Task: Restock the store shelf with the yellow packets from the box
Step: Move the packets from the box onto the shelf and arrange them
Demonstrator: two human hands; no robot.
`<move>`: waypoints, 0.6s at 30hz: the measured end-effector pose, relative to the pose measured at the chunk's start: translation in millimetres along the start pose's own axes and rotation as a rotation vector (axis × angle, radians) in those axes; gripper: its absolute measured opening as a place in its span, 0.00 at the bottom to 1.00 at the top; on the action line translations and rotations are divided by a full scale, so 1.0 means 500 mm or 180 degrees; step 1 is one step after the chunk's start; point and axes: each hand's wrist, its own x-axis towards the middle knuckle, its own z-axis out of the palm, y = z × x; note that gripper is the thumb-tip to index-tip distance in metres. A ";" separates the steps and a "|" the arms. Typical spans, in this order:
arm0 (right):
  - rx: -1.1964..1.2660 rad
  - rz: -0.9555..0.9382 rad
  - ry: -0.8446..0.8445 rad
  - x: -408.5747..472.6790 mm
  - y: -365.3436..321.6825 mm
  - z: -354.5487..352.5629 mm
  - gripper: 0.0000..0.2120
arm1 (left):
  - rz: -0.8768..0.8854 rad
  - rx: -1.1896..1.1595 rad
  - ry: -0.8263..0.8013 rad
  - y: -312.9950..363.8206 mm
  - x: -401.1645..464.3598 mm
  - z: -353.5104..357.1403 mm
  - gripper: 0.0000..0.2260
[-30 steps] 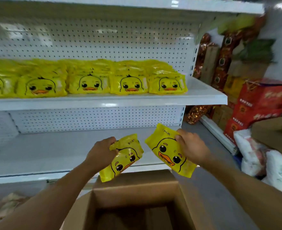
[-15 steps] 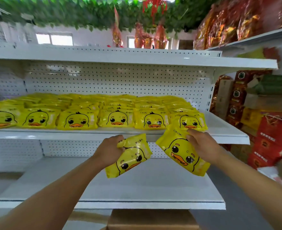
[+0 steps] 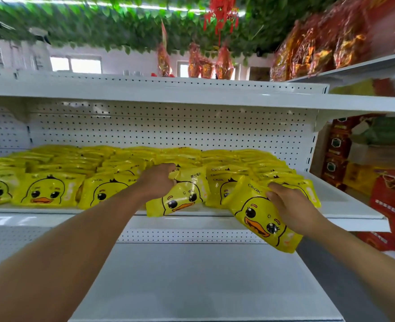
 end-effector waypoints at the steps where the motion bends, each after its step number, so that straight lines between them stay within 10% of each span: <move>1: -0.0035 0.0001 0.0015 0.011 0.001 0.002 0.06 | 0.0028 0.0034 -0.0033 -0.001 0.016 -0.002 0.19; 9: -0.0204 -0.0079 -0.0151 0.071 0.023 0.025 0.10 | 0.0071 0.0741 -0.0264 -0.019 0.107 0.053 0.20; 18: -0.0478 -0.0296 -0.0240 0.106 0.046 0.046 0.10 | 0.0348 0.1097 0.1195 -0.046 0.083 0.135 0.18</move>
